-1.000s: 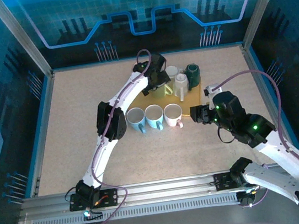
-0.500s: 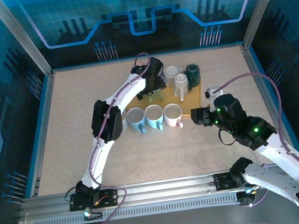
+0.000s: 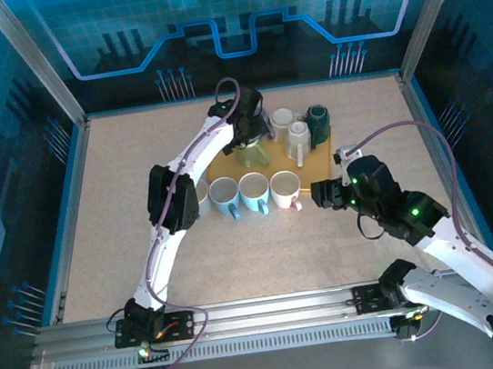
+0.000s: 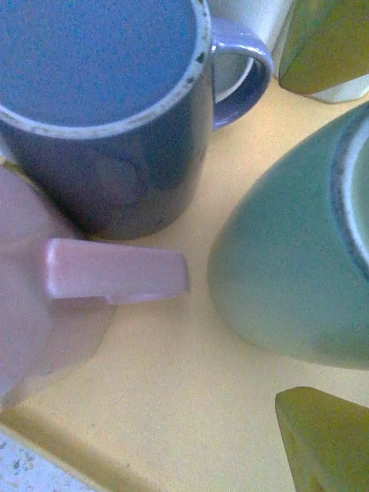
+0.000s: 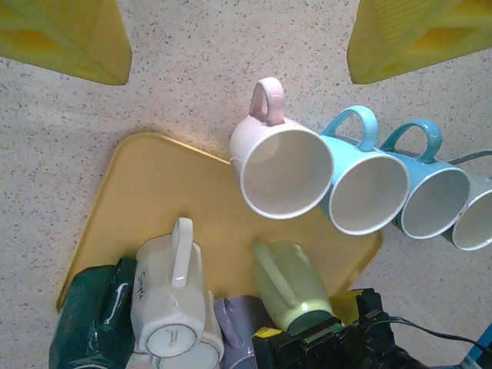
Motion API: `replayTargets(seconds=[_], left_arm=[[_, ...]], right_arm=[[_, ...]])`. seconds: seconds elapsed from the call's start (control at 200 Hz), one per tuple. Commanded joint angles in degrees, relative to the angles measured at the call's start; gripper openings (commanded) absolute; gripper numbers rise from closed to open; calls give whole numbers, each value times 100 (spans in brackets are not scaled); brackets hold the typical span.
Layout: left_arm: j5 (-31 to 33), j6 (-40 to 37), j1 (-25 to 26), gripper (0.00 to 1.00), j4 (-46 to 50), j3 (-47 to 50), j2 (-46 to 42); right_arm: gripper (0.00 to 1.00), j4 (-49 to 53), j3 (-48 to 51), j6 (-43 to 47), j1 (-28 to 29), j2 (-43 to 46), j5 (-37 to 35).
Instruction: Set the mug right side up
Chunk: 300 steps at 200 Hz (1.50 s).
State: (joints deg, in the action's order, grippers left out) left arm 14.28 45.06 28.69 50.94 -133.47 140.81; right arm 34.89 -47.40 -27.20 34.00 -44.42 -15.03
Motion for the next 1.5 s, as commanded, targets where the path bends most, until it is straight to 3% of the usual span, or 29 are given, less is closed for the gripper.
replayTargets(seconds=[0.0,0.655,0.92,1.496], left_arm=[[5,7,-24,99,-73,-161,5],[-83,123,-31,81,153,-113,304],[-4,-63,-48,52,296,-193,239],[6,-607,-135,44,6,179,-1954]], right_arm=[[75,-118,99,-75,-78,-5,78],[75,-18,166,-216,-79,21,-83],[73,17,142,-250,-78,108,-53],[71,102,-96,-84,-79,338,-57]])
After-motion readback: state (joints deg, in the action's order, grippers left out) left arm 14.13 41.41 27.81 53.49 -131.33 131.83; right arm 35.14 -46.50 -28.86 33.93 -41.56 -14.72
